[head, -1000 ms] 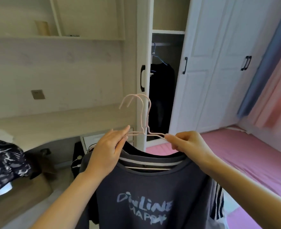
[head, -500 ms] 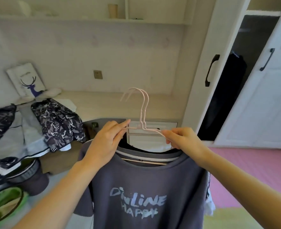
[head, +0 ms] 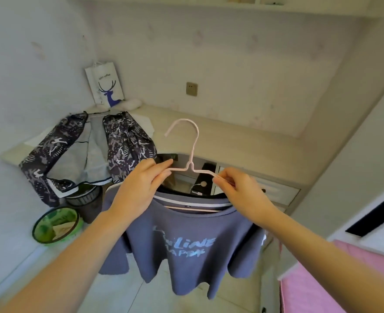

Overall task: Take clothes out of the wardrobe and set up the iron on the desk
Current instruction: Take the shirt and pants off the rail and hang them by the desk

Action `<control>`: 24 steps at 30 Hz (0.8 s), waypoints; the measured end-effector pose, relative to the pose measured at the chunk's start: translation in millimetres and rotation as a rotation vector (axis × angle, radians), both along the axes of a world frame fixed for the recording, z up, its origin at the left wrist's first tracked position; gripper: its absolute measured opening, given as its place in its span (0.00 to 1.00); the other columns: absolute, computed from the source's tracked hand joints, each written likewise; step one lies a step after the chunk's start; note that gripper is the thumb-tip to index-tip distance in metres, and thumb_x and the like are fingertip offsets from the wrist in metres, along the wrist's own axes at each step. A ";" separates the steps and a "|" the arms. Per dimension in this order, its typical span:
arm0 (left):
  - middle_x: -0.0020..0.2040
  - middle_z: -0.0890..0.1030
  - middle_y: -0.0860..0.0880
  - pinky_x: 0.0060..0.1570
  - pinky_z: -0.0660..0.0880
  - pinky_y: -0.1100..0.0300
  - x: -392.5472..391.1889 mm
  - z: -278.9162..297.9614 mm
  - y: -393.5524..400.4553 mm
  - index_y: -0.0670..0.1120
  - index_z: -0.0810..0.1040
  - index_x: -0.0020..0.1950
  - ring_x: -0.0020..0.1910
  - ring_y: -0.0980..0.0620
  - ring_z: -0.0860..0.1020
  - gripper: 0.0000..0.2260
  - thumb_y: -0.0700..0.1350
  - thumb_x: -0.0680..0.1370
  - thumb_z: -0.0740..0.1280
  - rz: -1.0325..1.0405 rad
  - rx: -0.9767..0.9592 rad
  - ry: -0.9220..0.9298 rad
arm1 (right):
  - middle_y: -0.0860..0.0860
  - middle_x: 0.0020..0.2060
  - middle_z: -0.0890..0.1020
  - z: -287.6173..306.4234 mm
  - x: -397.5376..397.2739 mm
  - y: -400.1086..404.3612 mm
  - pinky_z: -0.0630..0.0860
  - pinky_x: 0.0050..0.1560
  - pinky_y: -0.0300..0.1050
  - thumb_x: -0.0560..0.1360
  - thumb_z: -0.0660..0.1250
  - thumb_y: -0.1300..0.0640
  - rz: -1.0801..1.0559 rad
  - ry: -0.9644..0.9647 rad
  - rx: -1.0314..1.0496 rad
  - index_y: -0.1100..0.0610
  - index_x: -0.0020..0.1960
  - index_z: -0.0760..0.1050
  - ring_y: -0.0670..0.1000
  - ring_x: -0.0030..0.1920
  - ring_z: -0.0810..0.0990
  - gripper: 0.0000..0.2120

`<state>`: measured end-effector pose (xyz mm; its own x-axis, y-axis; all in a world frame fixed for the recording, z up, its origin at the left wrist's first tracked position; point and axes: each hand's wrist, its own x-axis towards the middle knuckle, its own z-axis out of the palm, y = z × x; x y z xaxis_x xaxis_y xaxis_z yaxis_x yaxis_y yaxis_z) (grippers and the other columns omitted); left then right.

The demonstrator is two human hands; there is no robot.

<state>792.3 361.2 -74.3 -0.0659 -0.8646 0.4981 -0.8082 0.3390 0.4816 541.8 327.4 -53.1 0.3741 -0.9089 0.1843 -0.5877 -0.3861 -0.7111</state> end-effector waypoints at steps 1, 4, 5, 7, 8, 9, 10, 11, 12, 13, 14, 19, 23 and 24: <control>0.43 0.73 0.49 0.46 0.66 0.66 5.0 -0.5 -4.1 0.43 0.76 0.66 0.44 0.52 0.72 0.20 0.52 0.80 0.59 0.018 0.004 -0.003 | 0.48 0.30 0.74 -2.7 5.7 -8.7 0.66 0.33 0.35 0.79 0.63 0.50 0.012 -0.021 -0.002 0.56 0.45 0.75 0.45 0.30 0.68 0.10; 0.43 0.74 0.50 0.45 0.68 0.64 23.0 -0.1 -14.6 0.43 0.80 0.60 0.44 0.52 0.73 0.18 0.53 0.79 0.61 0.067 0.016 0.002 | 0.52 0.33 0.77 -8.2 24.0 -34.3 0.66 0.33 0.35 0.79 0.63 0.51 0.060 -0.092 0.006 0.55 0.45 0.75 0.46 0.32 0.68 0.08; 0.42 0.74 0.50 0.44 0.69 0.62 28.7 0.8 -17.3 0.44 0.82 0.57 0.43 0.53 0.73 0.17 0.53 0.78 0.62 0.083 0.022 0.011 | 0.51 0.33 0.76 -9.5 29.7 -41.7 0.66 0.33 0.34 0.79 0.63 0.52 0.073 -0.113 0.009 0.54 0.44 0.74 0.46 0.32 0.68 0.08; 0.41 0.75 0.50 0.43 0.70 0.59 41.9 2.3 -21.9 0.45 0.83 0.50 0.41 0.52 0.74 0.14 0.53 0.77 0.64 0.128 0.049 0.045 | 0.49 0.32 0.74 -11.5 42.2 -56.8 0.66 0.33 0.34 0.79 0.64 0.52 0.096 -0.142 0.002 0.49 0.41 0.72 0.46 0.32 0.68 0.08; 0.41 0.76 0.50 0.42 0.70 0.58 49.2 2.8 -24.3 0.45 0.83 0.47 0.40 0.52 0.75 0.14 0.54 0.76 0.64 0.154 0.066 0.069 | 0.48 0.31 0.74 -12.2 49.3 -65.2 0.67 0.34 0.35 0.78 0.64 0.52 0.103 -0.151 -0.009 0.47 0.39 0.71 0.46 0.32 0.68 0.09; 0.41 0.77 0.50 0.42 0.71 0.57 57.1 2.7 -26.5 0.46 0.83 0.46 0.40 0.52 0.75 0.14 0.55 0.76 0.64 0.178 0.075 0.095 | 0.47 0.31 0.74 -12.0 56.2 -73.5 0.67 0.35 0.35 0.78 0.64 0.52 0.108 -0.158 -0.018 0.45 0.38 0.71 0.45 0.32 0.68 0.10; 0.41 0.78 0.50 0.42 0.72 0.58 65.6 2.4 -28.4 0.47 0.83 0.47 0.41 0.53 0.76 0.14 0.55 0.76 0.64 0.201 0.085 0.121 | 0.45 0.30 0.73 -11.7 63.1 -82.4 0.67 0.34 0.35 0.78 0.65 0.53 0.111 -0.166 -0.024 0.45 0.38 0.70 0.43 0.31 0.69 0.11; 0.43 0.79 0.50 0.43 0.72 0.62 74.9 1.6 -30.6 0.47 0.83 0.50 0.42 0.55 0.76 0.13 0.54 0.76 0.64 0.224 0.097 0.150 | 0.45 0.29 0.73 -11.6 70.1 -91.8 0.67 0.34 0.34 0.78 0.65 0.53 0.112 -0.173 -0.032 0.44 0.37 0.70 0.42 0.31 0.69 0.12; 0.45 0.80 0.51 0.44 0.71 0.68 85.0 0.5 -32.7 0.47 0.82 0.52 0.45 0.57 0.76 0.12 0.53 0.76 0.65 0.247 0.114 0.174 | 0.44 0.29 0.73 -11.0 77.3 -101.2 0.66 0.34 0.32 0.77 0.66 0.53 0.113 -0.178 -0.039 0.44 0.37 0.70 0.42 0.31 0.69 0.12; 0.47 0.80 0.52 0.46 0.70 0.72 95.8 -1.6 -35.8 0.48 0.82 0.55 0.47 0.59 0.76 0.11 0.51 0.77 0.65 0.265 0.133 0.189 | 0.44 0.29 0.73 -11.2 84.7 -110.8 0.66 0.34 0.32 0.77 0.66 0.53 0.111 -0.177 -0.041 0.44 0.36 0.70 0.42 0.31 0.69 0.12; 0.49 0.81 0.53 0.47 0.68 0.75 106.8 -4.1 -39.7 0.47 0.81 0.57 0.49 0.60 0.76 0.11 0.49 0.77 0.66 0.276 0.157 0.189 | 0.44 0.29 0.73 -11.3 92.7 -120.0 0.66 0.34 0.32 0.77 0.66 0.53 0.110 -0.177 -0.037 0.45 0.36 0.70 0.42 0.31 0.69 0.12; 0.44 0.79 0.51 0.47 0.70 0.64 157.2 -13.3 -69.5 0.47 0.79 0.51 0.46 0.51 0.76 0.07 0.48 0.79 0.64 0.284 0.228 0.101 | 0.45 0.28 0.73 -12.3 143.5 -160.2 0.67 0.33 0.32 0.76 0.67 0.53 0.128 -0.187 -0.005 0.48 0.36 0.73 0.42 0.30 0.68 0.11; 0.37 0.75 0.48 0.41 0.69 0.55 203.6 -4.7 -101.5 0.46 0.75 0.44 0.38 0.51 0.74 0.08 0.49 0.79 0.63 0.327 0.219 0.108 | 0.45 0.30 0.74 -6.7 192.6 -191.8 0.67 0.34 0.31 0.77 0.66 0.54 0.130 -0.126 -0.075 0.54 0.39 0.74 0.44 0.31 0.70 0.08; 0.36 0.75 0.48 0.40 0.69 0.54 217.3 -1.3 -110.3 0.46 0.75 0.43 0.37 0.51 0.73 0.09 0.49 0.80 0.62 0.339 0.206 0.094 | 0.45 0.30 0.75 -3.8 205.9 -200.1 0.67 0.34 0.31 0.77 0.66 0.54 0.129 -0.108 -0.101 0.55 0.40 0.74 0.44 0.32 0.71 0.08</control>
